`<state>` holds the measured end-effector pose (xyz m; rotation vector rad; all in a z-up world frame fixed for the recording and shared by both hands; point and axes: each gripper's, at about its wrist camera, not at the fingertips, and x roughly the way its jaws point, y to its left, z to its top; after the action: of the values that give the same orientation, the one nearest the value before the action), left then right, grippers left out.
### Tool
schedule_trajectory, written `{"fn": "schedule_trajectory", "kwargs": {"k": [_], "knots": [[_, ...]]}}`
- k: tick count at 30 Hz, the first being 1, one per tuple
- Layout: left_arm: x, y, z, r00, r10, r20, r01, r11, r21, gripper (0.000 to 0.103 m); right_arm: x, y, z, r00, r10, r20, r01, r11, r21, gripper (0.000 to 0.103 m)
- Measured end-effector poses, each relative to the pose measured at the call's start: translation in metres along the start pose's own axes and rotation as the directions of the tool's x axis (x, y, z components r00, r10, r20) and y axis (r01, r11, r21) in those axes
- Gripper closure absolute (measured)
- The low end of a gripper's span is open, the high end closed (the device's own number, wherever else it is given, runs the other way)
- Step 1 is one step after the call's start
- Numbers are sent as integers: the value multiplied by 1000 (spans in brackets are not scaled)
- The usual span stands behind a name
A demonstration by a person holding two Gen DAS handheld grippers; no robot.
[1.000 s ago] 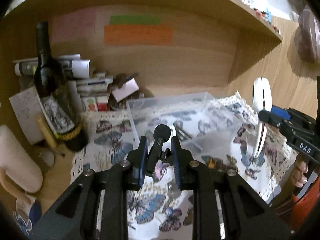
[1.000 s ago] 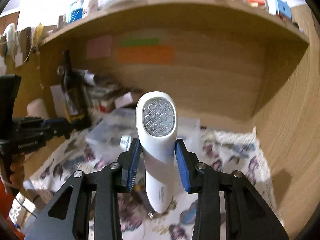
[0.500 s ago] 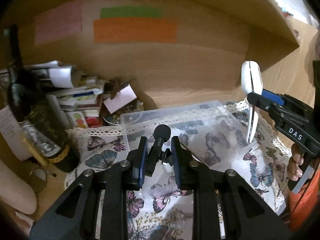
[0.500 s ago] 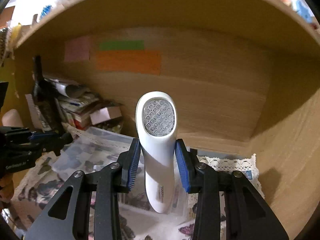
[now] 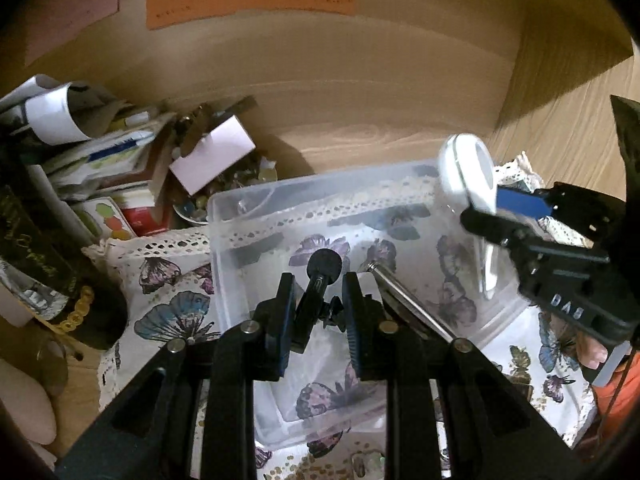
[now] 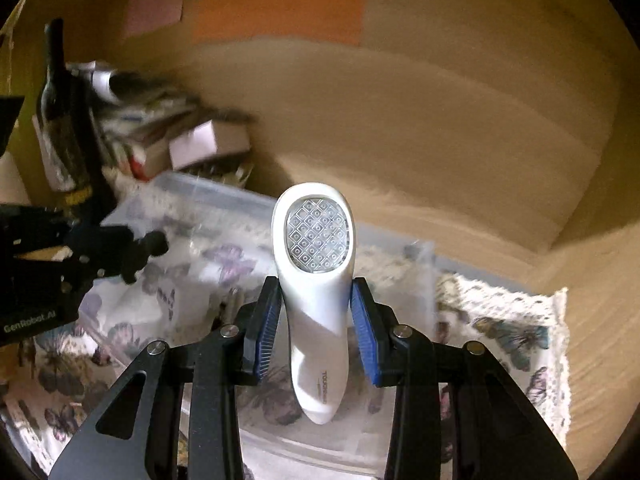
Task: Organize rigid objects
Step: 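Lift both items into the clear box and open both tools, then grasp the keys with the left tool while the right grasps the gold-capped black bottle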
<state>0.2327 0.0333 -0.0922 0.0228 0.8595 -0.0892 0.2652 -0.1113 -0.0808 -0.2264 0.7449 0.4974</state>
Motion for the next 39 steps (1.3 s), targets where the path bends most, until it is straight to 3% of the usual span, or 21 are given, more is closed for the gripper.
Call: {"fn": "schedule_trajectory", "kwargs": {"k": [10,17,20,23,25,27,30,33,39], "knots": [[11,7,-2,999,-20,-37,19,999,-26,80,21,8,-5,992,45,-118,-48,999,-18,70],[-12,6,0,1000,-12,7,12,1000,-22,78,-4,6,-4,996,46,-73,-45,999,11,70],[-31,4,1,999,-8,49,9,1000,-20,70,-27,5,-2,999,48,-23,-47,999,26,69],[-55,3,0,995,5,100,-4,1000,-11,61,-51,6,-1,998,52,33,-54,998,38,62],[-71,4,-3,991,9,133,-9,1000,-6,51,-68,8,-3,996,55,67,-58,997,45,58],[-84,5,-6,988,3,154,-2,1000,-5,34,-84,9,-7,994,53,95,-58,997,51,53],[-101,6,-13,984,17,179,-15,1000,-11,21,-102,11,-14,991,45,123,-52,997,55,46],[-107,10,-24,984,40,175,-38,999,-15,15,-115,12,-24,990,39,134,-48,997,60,41],[-96,11,-56,993,63,99,-64,998,7,15,-116,15,-53,996,40,82,-46,996,74,40]]}}
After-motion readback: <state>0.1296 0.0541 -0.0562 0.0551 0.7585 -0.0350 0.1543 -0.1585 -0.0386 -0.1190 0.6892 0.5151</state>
